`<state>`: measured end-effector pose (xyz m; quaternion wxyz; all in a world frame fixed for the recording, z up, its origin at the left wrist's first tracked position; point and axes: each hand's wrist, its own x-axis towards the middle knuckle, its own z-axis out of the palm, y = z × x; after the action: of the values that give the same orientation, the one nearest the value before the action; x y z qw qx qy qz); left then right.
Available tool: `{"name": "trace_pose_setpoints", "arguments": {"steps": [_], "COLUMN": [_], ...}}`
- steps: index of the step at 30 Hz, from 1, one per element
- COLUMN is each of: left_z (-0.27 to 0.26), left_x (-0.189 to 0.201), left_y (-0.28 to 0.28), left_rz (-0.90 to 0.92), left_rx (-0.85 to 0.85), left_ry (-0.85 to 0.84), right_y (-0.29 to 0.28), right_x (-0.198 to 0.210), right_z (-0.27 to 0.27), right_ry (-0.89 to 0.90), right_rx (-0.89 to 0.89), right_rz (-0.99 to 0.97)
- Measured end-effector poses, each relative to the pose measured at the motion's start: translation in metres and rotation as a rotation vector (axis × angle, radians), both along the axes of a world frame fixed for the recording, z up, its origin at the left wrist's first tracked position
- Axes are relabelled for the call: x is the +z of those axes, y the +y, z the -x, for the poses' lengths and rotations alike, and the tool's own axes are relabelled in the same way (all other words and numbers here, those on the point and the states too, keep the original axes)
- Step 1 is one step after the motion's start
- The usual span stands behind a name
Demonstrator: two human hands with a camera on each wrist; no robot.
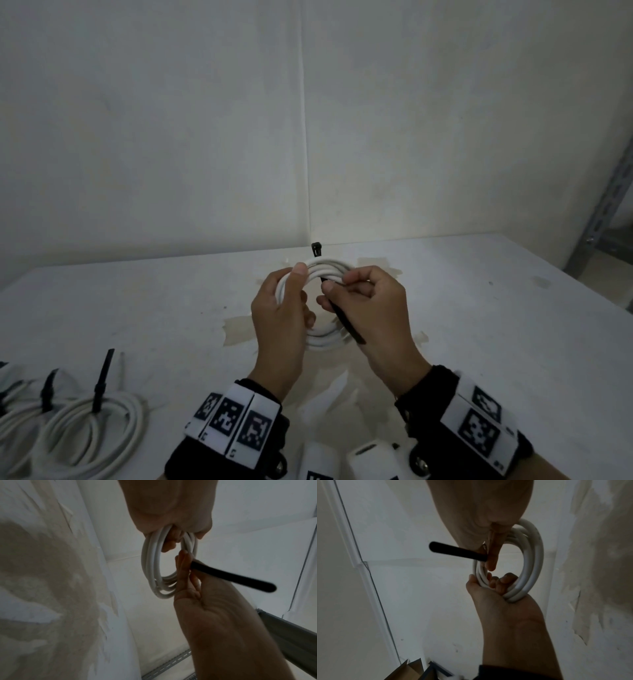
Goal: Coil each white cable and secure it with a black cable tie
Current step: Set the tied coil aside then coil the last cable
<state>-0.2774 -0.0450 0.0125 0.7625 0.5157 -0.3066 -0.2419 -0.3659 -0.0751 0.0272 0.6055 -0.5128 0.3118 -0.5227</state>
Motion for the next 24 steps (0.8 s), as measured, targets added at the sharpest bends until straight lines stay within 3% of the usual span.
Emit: {"name": "trace_pose_setpoints", "arguments": {"steps": [8, 14, 17, 21, 24], "left_z": [-0.016, -0.019, -0.023, -0.025, -0.027], "left_x": [0.018, 0.028, 0.031, 0.031, 0.030], "left_y": [0.011, 0.015, 0.018, 0.019, 0.020], "left_rz": [-0.127, -0.183, -0.190, -0.135, -0.100], "left_rx": [-0.130, -0.283, -0.340, -0.317, -0.260], "left_ry": [-0.159, 0.061, 0.093, 0.109, 0.130], "right_y": [0.008, 0.013, 0.016, 0.016, 0.014], "right_x": [-0.001, 0.001, 0.002, 0.007, 0.008], "right_z": [0.004, 0.002, 0.002, 0.003, 0.007], "right_ry": [-0.008, 0.007, 0.022, 0.057, 0.233], "right_rx": [0.008, 0.040, 0.041, 0.113, 0.254], "right_rz": [0.088, 0.153, 0.197, 0.238, 0.354]}}
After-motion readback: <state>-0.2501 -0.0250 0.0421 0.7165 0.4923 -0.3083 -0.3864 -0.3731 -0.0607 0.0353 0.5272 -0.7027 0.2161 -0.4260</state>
